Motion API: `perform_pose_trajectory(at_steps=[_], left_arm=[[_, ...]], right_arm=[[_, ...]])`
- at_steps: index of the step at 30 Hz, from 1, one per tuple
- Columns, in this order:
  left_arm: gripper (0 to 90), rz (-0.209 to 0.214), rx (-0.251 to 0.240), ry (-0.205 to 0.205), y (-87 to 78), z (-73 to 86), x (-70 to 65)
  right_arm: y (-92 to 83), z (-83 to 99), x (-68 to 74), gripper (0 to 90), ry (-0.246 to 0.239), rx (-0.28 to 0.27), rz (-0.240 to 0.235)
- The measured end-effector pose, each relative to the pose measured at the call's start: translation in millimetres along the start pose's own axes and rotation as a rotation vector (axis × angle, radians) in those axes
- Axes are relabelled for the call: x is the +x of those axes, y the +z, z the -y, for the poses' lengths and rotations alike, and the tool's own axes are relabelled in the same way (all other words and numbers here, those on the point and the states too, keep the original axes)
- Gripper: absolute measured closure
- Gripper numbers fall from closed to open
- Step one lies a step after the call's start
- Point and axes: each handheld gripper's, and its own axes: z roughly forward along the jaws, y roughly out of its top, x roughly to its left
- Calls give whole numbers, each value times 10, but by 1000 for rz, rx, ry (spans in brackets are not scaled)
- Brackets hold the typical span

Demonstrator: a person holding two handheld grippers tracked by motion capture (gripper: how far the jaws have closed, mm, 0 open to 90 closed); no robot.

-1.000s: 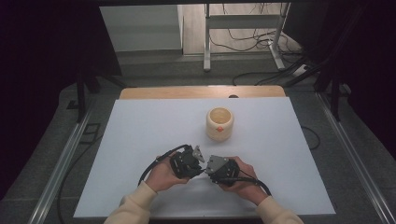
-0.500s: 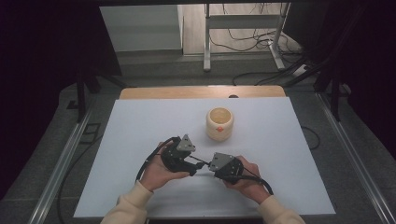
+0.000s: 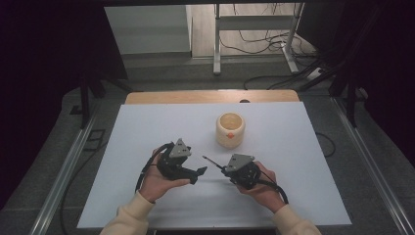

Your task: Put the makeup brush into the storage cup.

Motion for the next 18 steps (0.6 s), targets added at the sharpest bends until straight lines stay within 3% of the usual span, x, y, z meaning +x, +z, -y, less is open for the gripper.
perform_pose_trajectory(at_steps=[4, 18], left_arm=[[133, -2, 10, -14, 0, 51, 42], [135, -43, 38, -40, -47, 243, 147]], right_arm=[[-21, 17, -39, 831, 43, -13, -7], [-74, 49, -108, 831, 105, -46, -21]])
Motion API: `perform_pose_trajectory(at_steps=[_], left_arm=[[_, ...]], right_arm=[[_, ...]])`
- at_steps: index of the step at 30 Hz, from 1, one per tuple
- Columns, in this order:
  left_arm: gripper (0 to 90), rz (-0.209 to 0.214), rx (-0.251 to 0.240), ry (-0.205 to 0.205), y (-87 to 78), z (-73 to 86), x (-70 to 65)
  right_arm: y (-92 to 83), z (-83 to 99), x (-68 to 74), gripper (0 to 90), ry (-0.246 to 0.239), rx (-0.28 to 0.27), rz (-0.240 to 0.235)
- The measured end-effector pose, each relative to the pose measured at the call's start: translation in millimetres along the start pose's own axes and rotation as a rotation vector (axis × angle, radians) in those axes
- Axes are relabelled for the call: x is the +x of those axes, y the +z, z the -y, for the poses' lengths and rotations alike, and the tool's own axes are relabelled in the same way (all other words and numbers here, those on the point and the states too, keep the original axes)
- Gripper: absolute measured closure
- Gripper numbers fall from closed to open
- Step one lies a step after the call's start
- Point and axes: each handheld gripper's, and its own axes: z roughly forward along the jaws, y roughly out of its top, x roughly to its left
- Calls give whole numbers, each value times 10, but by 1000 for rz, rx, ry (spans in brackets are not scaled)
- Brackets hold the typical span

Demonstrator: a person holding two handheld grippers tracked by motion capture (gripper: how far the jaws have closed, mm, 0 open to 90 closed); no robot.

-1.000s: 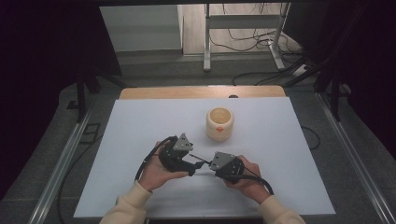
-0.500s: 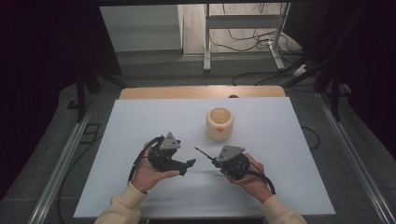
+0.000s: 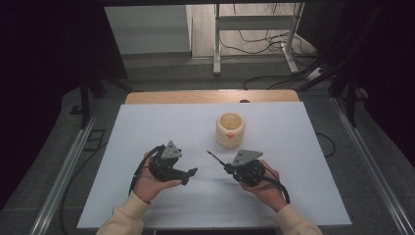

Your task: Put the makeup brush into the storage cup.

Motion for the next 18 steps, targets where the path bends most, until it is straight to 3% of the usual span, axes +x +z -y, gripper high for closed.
perform_pose_trajectory(at_steps=[9, 18], left_arm=[[142, -39, 5, -62, -116, 209, 174], [145, -90, 21, -72, -157, 379, 227]], right_arm=[[-20, 7, -31, 831, 12, -9, 3], [-38, 4, -39, 831, 18, -17, 8]])
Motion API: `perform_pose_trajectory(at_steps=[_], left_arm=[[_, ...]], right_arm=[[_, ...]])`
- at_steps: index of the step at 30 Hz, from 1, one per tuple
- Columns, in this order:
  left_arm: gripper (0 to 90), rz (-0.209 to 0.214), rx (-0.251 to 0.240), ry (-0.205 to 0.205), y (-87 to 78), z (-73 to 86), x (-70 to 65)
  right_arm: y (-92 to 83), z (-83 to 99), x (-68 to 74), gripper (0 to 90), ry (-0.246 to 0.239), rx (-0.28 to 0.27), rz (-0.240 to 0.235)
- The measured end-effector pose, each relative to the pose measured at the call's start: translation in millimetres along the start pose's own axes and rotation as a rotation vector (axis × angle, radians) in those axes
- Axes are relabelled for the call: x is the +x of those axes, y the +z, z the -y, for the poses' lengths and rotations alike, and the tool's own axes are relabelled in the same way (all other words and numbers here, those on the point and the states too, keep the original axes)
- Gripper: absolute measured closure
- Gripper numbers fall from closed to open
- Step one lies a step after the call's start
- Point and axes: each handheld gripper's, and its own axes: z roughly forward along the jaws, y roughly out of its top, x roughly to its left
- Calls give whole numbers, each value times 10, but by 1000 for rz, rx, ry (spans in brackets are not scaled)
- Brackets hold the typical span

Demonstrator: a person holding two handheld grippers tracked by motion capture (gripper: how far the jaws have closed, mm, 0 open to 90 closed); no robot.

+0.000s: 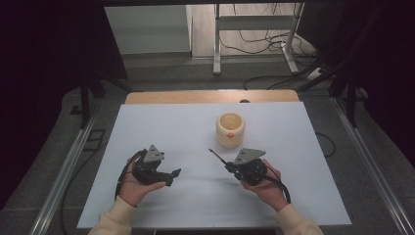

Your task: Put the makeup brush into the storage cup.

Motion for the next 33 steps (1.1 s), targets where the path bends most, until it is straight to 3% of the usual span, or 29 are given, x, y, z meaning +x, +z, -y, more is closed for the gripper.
perform_pose_trajectory(at_steps=[13, 33], left_arm=[[145, -35, 4, -52, -77, 236, 79], [139, -27, 14, -48, -31, 226, 80]], right_arm=[[-49, -13, -28, 831, 38, -42, 4], [-169, -143, -163, 831, 123, -148, -7]])
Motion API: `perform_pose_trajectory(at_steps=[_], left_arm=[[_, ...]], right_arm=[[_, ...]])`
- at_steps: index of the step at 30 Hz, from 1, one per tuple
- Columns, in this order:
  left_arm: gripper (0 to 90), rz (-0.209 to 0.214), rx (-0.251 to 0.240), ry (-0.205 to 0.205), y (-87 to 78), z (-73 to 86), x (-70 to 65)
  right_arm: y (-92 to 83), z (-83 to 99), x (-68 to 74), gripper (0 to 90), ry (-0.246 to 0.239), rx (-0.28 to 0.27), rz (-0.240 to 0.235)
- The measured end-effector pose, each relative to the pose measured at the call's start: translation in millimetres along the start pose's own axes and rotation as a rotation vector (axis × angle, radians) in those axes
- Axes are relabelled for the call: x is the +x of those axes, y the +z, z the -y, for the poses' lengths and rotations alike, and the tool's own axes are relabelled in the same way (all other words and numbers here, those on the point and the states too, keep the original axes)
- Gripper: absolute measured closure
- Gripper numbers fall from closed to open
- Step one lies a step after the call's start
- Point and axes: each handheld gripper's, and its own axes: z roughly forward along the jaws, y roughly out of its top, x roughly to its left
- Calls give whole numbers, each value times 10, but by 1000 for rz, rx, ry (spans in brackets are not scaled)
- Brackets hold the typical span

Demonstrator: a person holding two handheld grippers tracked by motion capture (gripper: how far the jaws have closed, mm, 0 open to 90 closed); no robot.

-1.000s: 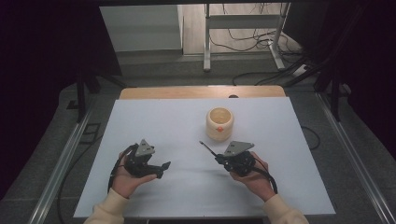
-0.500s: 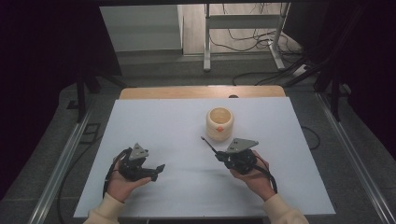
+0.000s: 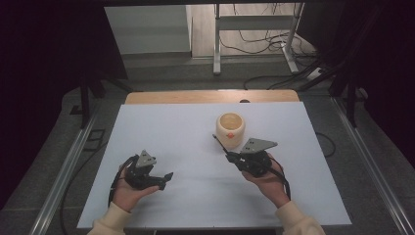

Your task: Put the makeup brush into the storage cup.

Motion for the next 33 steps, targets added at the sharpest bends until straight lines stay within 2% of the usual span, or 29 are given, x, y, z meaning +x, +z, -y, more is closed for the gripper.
perform_pose_trajectory(at_steps=[10, 33], left_arm=[[138, 6, -3, 2, 9, -15, -9], [134, 9, 3, 6, 5, -11, 12]], right_arm=[[-49, -102, -81, 832, 38, -54, 14], [2, -256, -239, 832, 119, -127, 18]])
